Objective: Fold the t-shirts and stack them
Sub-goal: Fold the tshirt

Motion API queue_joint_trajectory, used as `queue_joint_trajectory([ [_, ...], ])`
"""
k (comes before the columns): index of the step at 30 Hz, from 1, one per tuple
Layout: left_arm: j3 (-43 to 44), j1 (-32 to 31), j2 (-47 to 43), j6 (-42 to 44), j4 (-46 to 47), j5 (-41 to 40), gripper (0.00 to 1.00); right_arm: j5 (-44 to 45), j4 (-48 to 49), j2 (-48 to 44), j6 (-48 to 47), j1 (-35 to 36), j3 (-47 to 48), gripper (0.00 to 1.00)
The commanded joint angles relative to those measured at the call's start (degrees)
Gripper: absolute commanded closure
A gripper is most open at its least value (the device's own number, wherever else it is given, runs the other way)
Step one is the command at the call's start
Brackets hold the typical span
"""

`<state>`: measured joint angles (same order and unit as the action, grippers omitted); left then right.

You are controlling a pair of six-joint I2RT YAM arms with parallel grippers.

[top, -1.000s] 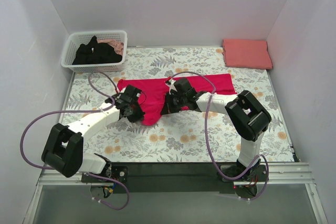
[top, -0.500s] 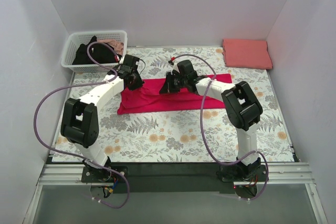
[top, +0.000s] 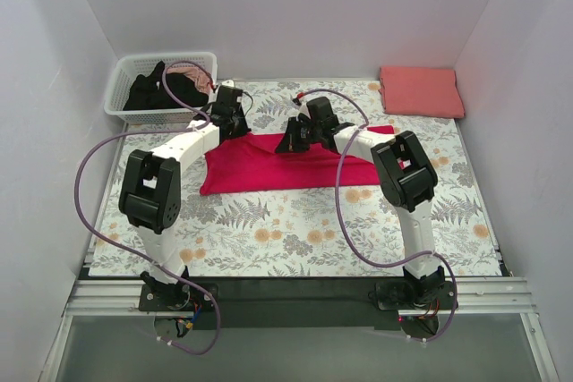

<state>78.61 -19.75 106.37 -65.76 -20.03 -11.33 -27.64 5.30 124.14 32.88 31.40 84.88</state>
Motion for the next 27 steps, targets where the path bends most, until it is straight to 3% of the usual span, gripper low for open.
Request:
queue_joint_trajectory([
  [1, 2.8, 0.5, 0.9, 4.2, 5.6, -1.4, 1.0, -1.6, 1.3, 1.1, 0.3, -1.0, 3.1, 0.94],
  [2, 3.0, 0.6, 1.1, 4.5, 6.1, -1.3, 1.0, -1.5, 1.3, 1.3, 0.2, -1.2, 3.3, 0.94],
  [5, 3.2, 0.5, 2.4, 4.7, 7.0, -1.3, 0.99, -1.6, 1.3, 1.5, -0.4, -1.6, 3.5, 0.8],
  [8, 3.0, 0.6, 3.3, 4.8, 7.1, -2.4, 0.88, -1.5, 1.2, 0.8, -1.1, -2.0, 3.4, 0.69],
  [9, 3.0, 0.6, 3.2, 4.9, 7.0, -3.3, 0.76, -1.7, 1.1, 0.6, -1.5, -2.6, 3.2, 0.66],
  [12, 3.0, 0.6, 1.1, 5.5, 6.9, -7.5, 0.54, -3.2, -0.7, -1.3, -3.4, -4.4, 2.7, 0.59],
  [17, 3.0, 0.6, -6.4, 1.9, 3.8, -9.3, 0.32, 2.1, -7.3, -9.4, -9.8, -7.5, -0.2, 0.5],
  [21, -0.8, 0.6, -12.4, -4.8, -4.4, -7.0, 0.31, 7.9, -9.9, -18.4, -13.1, -11.5, -10.9, 0.48],
  [25, -10.3, 0.6, -17.9, -9.5, -6.9, -2.8, 0.48, 10.1, -10.0, -27.4, -14.2, -16.0, -21.7, 0.51],
  [27, -15.0, 0.6, -19.3, -10.4, -7.7, -2.9, 0.61, 9.7, -10.0, -29.2, -14.4, -19.2, -24.8, 0.54],
])
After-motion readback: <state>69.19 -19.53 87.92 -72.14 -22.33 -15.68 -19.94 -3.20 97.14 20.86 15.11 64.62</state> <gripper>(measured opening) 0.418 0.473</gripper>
